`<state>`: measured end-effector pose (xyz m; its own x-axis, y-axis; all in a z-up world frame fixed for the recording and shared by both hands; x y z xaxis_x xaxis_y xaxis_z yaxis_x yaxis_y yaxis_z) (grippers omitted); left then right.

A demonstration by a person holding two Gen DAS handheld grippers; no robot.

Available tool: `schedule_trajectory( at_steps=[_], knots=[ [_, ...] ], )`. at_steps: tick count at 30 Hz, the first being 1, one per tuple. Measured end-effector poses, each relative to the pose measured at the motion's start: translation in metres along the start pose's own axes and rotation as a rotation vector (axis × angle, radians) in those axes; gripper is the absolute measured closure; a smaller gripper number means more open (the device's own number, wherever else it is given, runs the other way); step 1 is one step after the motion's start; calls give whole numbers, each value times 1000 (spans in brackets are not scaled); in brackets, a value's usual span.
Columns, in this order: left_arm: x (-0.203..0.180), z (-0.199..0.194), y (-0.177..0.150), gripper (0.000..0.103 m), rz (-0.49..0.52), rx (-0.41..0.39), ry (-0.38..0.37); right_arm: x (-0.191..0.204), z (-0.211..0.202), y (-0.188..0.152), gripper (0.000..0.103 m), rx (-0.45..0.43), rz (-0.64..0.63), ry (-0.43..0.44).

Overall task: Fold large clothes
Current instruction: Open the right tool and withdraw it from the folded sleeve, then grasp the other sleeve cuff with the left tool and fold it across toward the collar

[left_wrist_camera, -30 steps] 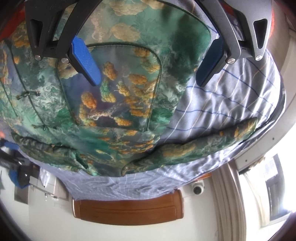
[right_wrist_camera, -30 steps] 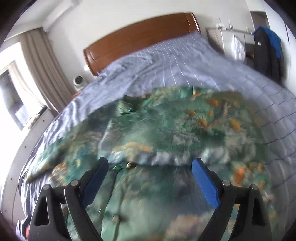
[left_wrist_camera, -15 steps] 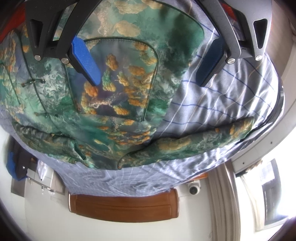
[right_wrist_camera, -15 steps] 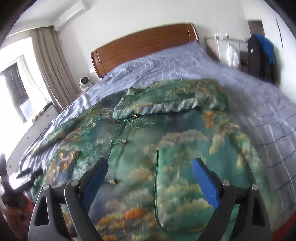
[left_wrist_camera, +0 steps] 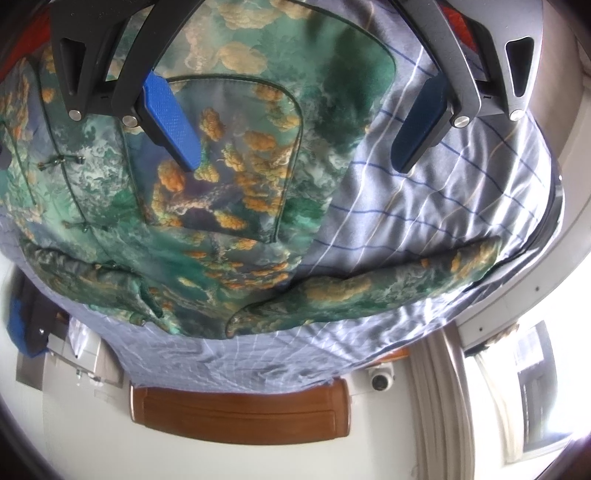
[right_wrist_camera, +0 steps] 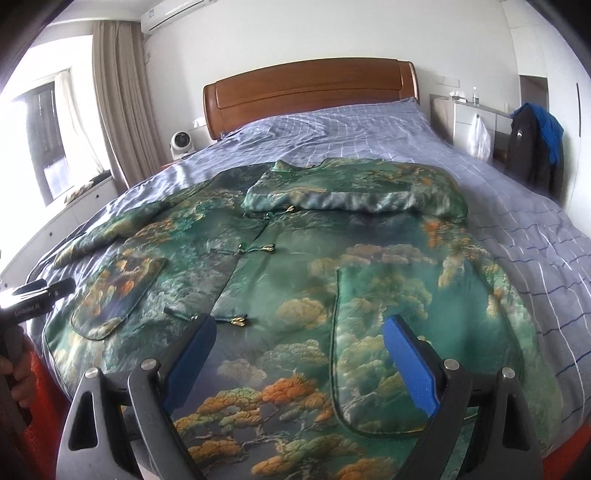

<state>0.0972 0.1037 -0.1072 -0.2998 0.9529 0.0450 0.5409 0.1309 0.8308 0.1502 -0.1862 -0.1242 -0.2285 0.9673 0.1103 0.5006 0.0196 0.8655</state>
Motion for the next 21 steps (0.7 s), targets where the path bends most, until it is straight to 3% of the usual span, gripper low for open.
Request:
schedule_trajectory(
  at_steps=[6,10,17,19,21],
  knots=[
    [7,24,7,0,41,84,17,5,-5,0,12,-16,-23,12],
    [36,43,21,0,-47,140,-31,8,-5,0,12,-11,-41,14],
    [132,110,58,0,-462,196,-194,21,-6,-4,12,-3,-86,27],
    [162,142,60,0,-597,225,-204,27,-7,-5,12,-1,-104,35],
    [186,170,54,1,-713,250,-169,31,-7,-6,12,4,-113,43]
  ],
)
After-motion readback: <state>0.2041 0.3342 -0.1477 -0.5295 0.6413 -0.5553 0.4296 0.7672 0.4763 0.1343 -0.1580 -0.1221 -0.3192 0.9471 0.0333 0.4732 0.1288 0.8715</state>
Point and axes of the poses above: each gripper's, at about its wrist camera, not at the fingertips, and z roughly the way its jaws point, x to its left, y to its top, the point moved 2 cm from there along z, roughly the way its jaws point, and after that the axes turned 8 degrees about -x, right-handed, at the moved point
